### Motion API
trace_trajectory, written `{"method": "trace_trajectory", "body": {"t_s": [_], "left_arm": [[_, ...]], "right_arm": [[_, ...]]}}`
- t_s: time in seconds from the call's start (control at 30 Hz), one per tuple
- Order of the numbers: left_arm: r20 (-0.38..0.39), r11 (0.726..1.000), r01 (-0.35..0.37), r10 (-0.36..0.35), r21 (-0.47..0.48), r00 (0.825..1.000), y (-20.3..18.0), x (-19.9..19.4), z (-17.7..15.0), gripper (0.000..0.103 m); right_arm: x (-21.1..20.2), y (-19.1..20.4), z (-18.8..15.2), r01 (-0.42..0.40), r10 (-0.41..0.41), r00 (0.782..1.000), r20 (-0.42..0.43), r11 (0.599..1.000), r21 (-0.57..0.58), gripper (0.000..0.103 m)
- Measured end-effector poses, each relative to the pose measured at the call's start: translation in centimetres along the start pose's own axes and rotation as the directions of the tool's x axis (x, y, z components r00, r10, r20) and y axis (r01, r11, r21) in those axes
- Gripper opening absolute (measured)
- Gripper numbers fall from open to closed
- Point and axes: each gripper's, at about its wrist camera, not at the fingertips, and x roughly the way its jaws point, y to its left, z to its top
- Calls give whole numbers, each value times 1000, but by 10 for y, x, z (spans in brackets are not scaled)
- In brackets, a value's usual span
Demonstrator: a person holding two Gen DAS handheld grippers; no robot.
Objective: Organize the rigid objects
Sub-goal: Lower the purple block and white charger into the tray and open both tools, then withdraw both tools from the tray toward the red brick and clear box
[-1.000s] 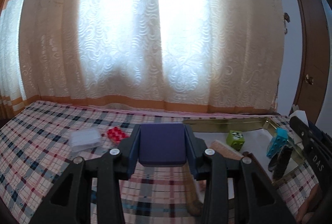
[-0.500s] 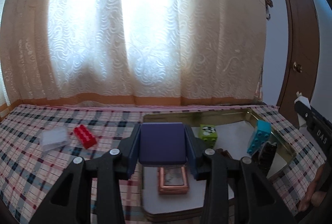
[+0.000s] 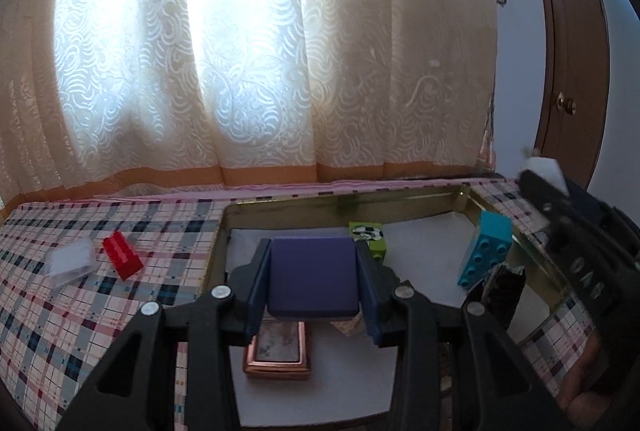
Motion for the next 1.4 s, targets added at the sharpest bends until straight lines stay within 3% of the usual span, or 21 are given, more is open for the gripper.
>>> {"method": "trace_trajectory", "body": {"t_s": [0.17, 0.53, 0.9, 0.93, 1.0, 1.03, 1.07, 1.13, 1.2, 1.27, 1.4], "left_arm": [[-22, 1000, -6, 6, 19, 1000, -4, 6, -3, 39], [-121, 1000, -17, 18, 3, 992, 1, 26, -5, 39], [-220, 999, -33, 27, -27, 975, 5, 47, -7, 40], [-218, 999, -38, 30, -29, 976, 5, 47, -7, 45], [-208, 998, -52, 43, -39, 977, 7, 45, -7, 70], [-201, 998, -51, 42, -42, 979, 7, 43, -7, 93], [-178, 998, -29, 21, -46, 984, 6, 38, -7, 102], [-131, 999, -10, 5, -36, 991, 3, 29, -7, 102], [-91, 1000, -14, 14, 4, 996, -3, 21, -7, 103], [-79, 999, -27, 29, 24, 996, -5, 18, -7, 103], [-79, 999, -29, 27, -25, 997, 7, 15, -8, 103]], "right_arm": [[14, 22, -5, -5, 3, 999, -42, 998, -68, 41], [51, 30, -8, 1, -12, 981, -192, 998, -57, 41], [54, 41, -8, -22, -1, 979, -203, 994, -108, 42], [54, 42, -8, -29, 5, 979, -205, 993, -111, 47], [53, 39, -8, -27, 8, 980, -201, 995, -93, 67], [49, 33, -7, -31, 20, 983, -185, 998, -60, 80], [46, 29, -7, -43, 35, 985, -167, 998, -39, 83], [32, 20, -6, -73, 75, 993, -96, 997, 17, 85], [22, 18, -6, -63, 64, 997, -47, 997, 38, 88], [15, 17, -6, -47, 48, 999, -21, 998, 43, 88], [7, 15, -5, -31, 30, 999, 18, 998, 51, 88]]}}
